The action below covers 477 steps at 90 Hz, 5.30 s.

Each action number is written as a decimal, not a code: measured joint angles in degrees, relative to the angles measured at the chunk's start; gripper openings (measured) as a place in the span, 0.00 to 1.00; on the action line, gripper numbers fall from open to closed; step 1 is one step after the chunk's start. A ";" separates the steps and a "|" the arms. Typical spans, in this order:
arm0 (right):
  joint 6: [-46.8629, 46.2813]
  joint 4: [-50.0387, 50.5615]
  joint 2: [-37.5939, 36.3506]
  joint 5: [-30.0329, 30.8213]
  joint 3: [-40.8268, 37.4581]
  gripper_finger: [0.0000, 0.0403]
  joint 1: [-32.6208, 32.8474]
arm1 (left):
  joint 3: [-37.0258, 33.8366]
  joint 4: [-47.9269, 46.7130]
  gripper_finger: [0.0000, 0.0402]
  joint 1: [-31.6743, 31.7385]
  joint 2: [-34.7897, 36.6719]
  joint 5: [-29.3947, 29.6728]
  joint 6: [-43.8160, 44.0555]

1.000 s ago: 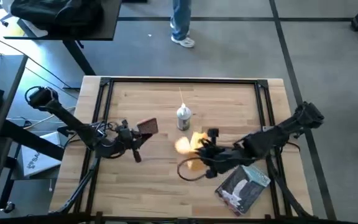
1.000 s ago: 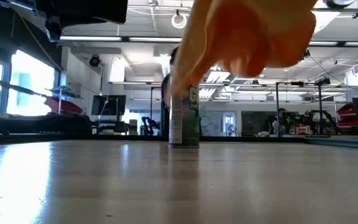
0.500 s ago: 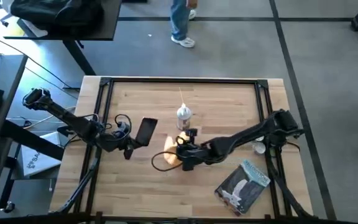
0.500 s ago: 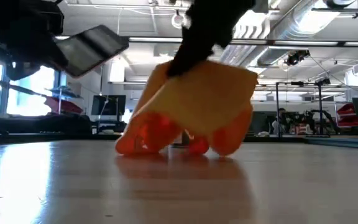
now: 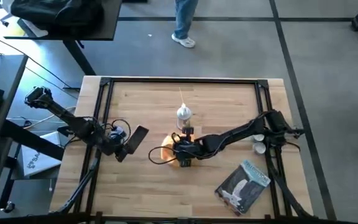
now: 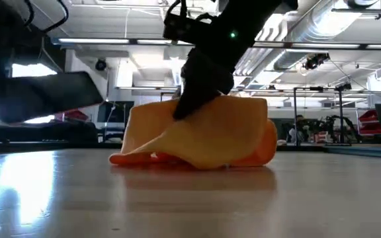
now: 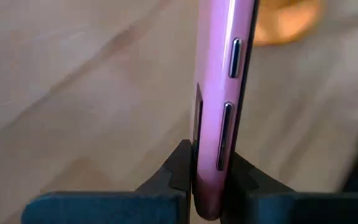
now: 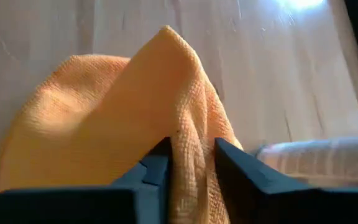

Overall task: Apply microfiber cloth
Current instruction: Wipe the phone with the microfiber towel, then return to Home Position

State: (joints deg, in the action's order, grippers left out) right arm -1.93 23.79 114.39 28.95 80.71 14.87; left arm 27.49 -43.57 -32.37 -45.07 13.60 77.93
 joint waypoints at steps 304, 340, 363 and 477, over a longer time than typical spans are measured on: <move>-25.48 -14.01 2.55 6.84 -5.21 0.65 21.53 | 27.26 22.88 0.16 21.85 -51.72 -29.02 -46.79; -24.28 -7.86 5.05 10.66 -4.09 0.65 20.08 | 27.30 17.61 0.24 23.84 -48.28 -27.82 -50.83; -12.35 3.47 -4.61 12.24 -0.90 0.65 19.78 | 26.57 14.75 0.23 15.96 -31.91 -10.33 -51.96; -5.70 -20.09 -94.40 9.90 -61.88 0.65 -0.83 | 4.81 29.60 0.19 4.81 9.86 15.08 -72.01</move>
State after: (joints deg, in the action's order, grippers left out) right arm -7.64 3.70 19.99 38.85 18.83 14.04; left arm 32.29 -13.97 -27.56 -35.21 28.68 5.92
